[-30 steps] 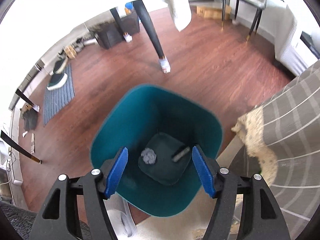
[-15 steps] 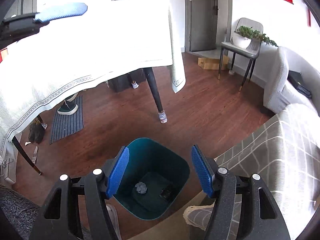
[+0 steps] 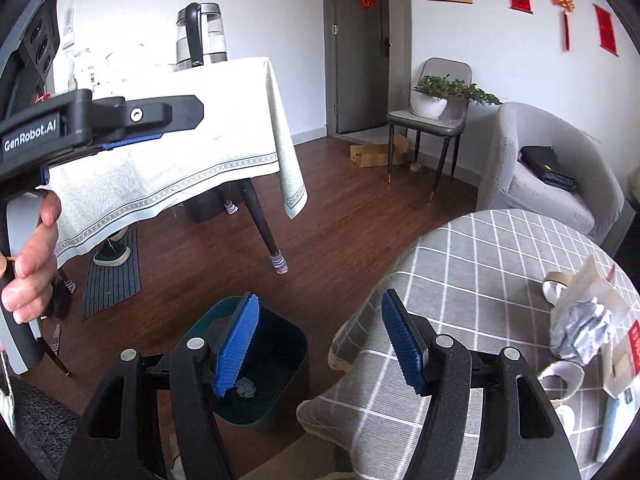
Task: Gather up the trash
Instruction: 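Move both tools back over the table toward the remaining items, then grasp brown tape ring with left tool while right tool grasps blue-white tissue pack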
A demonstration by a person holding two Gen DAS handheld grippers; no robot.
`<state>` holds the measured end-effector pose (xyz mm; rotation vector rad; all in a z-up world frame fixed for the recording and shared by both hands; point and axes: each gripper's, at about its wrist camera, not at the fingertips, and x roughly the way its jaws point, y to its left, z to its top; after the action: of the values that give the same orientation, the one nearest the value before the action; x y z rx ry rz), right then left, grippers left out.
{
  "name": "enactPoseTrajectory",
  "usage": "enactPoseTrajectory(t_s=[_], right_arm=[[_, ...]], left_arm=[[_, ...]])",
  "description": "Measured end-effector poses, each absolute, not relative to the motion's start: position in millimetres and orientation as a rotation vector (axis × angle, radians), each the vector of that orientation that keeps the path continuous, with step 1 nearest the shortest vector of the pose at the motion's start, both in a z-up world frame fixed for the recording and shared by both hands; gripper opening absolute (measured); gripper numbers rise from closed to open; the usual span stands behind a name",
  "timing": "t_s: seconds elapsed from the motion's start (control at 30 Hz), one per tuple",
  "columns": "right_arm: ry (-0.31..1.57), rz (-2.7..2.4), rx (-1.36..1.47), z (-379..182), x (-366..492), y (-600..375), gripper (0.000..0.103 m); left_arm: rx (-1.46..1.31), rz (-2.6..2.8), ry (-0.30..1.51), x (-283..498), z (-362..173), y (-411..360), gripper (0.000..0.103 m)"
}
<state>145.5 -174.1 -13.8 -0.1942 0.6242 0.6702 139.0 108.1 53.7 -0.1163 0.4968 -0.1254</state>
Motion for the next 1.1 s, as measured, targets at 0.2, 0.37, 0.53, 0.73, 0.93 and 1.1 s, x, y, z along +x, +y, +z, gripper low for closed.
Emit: enactPoseTrajectory(t_s=[0.2,0.37,0.53,0.73,0.93,1.1], right_arm=[[0.616,0.612,-0.165,-11,147,-214,0.065],[0.617,0.553,-0.146,-12,147,-255,0.065],[0.621,0.483,-0.121,-14,149,-300,0.065],[0.627,0.396,-0.081,-19,149,-351,0.065],[0.611,0.322,-0.038,-19,143,-390,0.067],[0.609,0.3,-0.025,-21,141,-409,0.071]], left_arm=[[-0.088,-0.197,0.517,149,48,65,0.079],[-0.065,-0.241,0.538,156,42,34,0.079],[-0.022,-0.308,0.59,164,30,0,0.08],[0.093,-0.375,0.645,170,7,-45,0.08],[0.161,-0.435,0.71,177,-16,-85,0.08],[0.225,-0.452,0.757,183,-36,-111,0.08]])
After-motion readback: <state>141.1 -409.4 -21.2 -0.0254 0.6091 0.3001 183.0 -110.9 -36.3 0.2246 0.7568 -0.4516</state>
